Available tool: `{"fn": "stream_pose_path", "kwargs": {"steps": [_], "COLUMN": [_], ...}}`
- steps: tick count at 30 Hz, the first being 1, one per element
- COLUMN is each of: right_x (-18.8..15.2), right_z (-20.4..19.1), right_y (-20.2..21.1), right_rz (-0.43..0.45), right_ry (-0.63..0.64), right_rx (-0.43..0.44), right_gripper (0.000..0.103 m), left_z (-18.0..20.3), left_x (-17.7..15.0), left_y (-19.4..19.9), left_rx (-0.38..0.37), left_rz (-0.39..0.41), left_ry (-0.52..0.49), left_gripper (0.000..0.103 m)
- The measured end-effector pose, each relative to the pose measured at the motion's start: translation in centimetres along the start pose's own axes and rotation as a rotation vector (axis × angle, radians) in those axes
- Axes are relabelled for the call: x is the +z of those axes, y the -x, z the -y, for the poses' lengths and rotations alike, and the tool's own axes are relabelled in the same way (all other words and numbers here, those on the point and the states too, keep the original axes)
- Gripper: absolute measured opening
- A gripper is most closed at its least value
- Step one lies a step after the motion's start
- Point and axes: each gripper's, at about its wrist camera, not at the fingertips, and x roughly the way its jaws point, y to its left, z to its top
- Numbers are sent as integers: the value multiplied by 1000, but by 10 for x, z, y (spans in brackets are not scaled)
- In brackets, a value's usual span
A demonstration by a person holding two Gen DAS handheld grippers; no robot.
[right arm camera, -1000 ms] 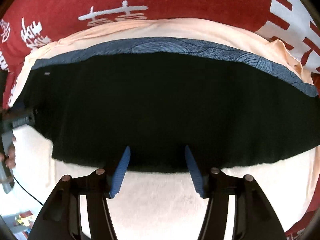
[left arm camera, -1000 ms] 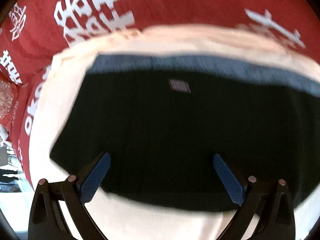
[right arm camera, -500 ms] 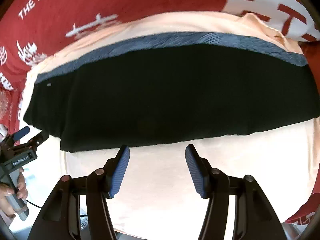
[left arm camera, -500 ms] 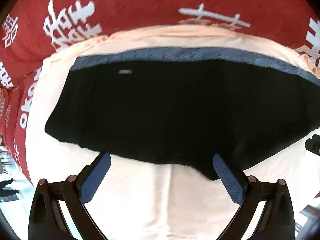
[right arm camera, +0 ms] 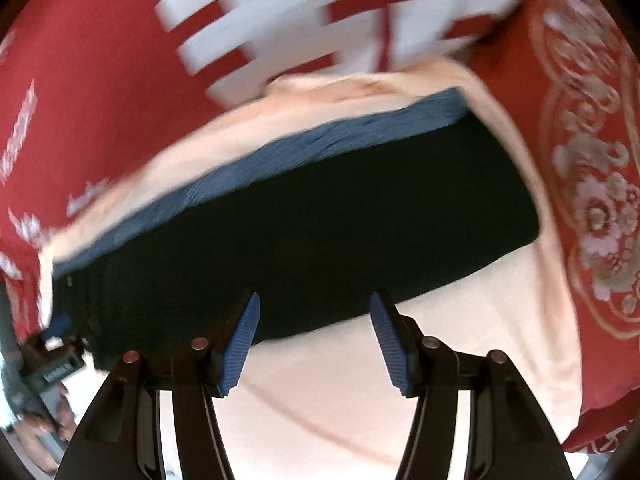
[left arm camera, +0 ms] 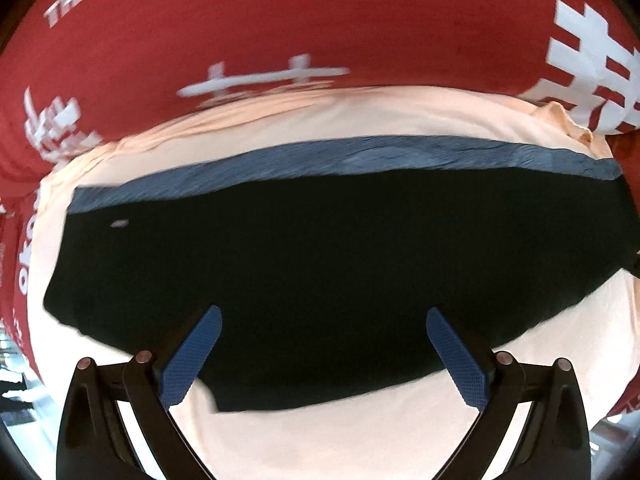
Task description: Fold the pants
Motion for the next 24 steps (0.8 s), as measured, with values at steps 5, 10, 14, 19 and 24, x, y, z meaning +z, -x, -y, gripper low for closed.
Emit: {"fn": "stream_pose_path", "kwargs": {"steps": [5, 10, 14, 19, 24], "right_x": [32, 67, 83, 92, 103], "right_z": [39, 34, -10, -41, -10], "right_y": [-7, -24, -48, -85, -82], "right_rz": [35, 52, 43, -17, 50], "right_ry": [-63, -27, 71, 146, 108], "right_rx": [2, 84, 150, 177, 77], "right_gripper": [40, 40, 40, 40, 34], "left_z": [44, 69, 79, 87, 68], "left_x": [23, 39, 56, 88, 101], "left_y": [-11, -23, -26, -40, -76], "left_rx": [-11, 22, 45, 71, 78], "left_rz": [10, 14, 44, 98, 66], "left_ry": [24, 37, 49, 71, 141], "left_gripper": [103, 103, 103, 103, 103]}}
